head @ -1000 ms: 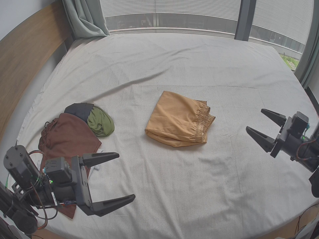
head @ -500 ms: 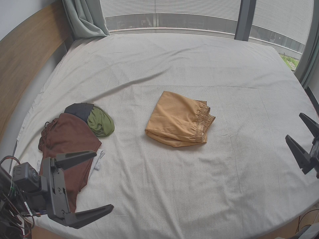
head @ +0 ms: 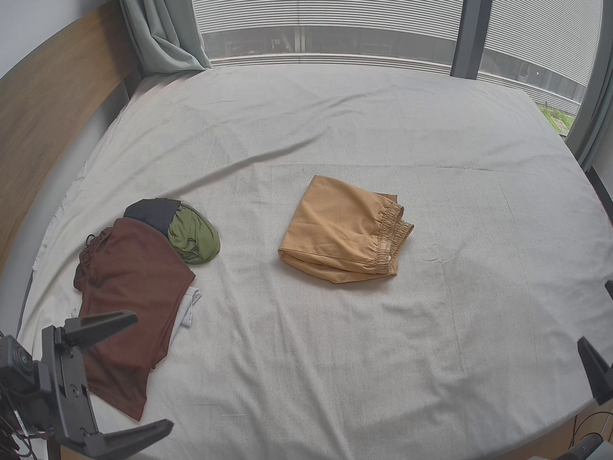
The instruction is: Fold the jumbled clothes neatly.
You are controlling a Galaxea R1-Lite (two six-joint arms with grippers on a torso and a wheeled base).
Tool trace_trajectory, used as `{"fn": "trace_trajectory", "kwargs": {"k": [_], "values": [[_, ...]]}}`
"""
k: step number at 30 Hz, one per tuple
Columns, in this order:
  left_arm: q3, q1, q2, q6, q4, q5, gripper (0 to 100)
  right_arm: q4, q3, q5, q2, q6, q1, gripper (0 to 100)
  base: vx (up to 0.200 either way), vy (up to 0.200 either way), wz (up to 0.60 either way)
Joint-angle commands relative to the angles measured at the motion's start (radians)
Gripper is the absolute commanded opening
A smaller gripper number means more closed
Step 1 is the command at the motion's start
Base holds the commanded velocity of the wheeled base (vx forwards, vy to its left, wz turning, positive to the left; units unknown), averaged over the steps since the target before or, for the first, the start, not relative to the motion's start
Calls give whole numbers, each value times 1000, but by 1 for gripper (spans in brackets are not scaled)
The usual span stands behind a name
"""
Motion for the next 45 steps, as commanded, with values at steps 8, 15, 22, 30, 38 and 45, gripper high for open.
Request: {"fn": "trace_trajectory", "kwargs": {"k": [8, 15, 22, 30, 38, 45], "values": [[17, 123, -624, -53, 502, 27, 100, 526, 18, -56, -564, 68, -26, 100, 0, 0, 0], [13, 182, -761, -153, 601, 27, 100, 609, 18, -141, -564, 59, -28, 100, 0, 0, 0], [5, 349, -934, -153, 812, 77, 100, 697, 18, -455, -564, -34, -31, 100, 0, 0, 0], [16, 375, -936, -107, 877, 232, 100, 700, 18, -458, -564, -62, -29, 100, 0, 0, 0], [14, 456, -1025, 8, 1065, 412, 100, 698, 18, -452, -564, -68, -31, 100, 0, 0, 0], [14, 455, -1025, 5, 1067, 554, 100, 698, 18, -457, -564, -65, -29, 100, 0, 0, 0]]}}
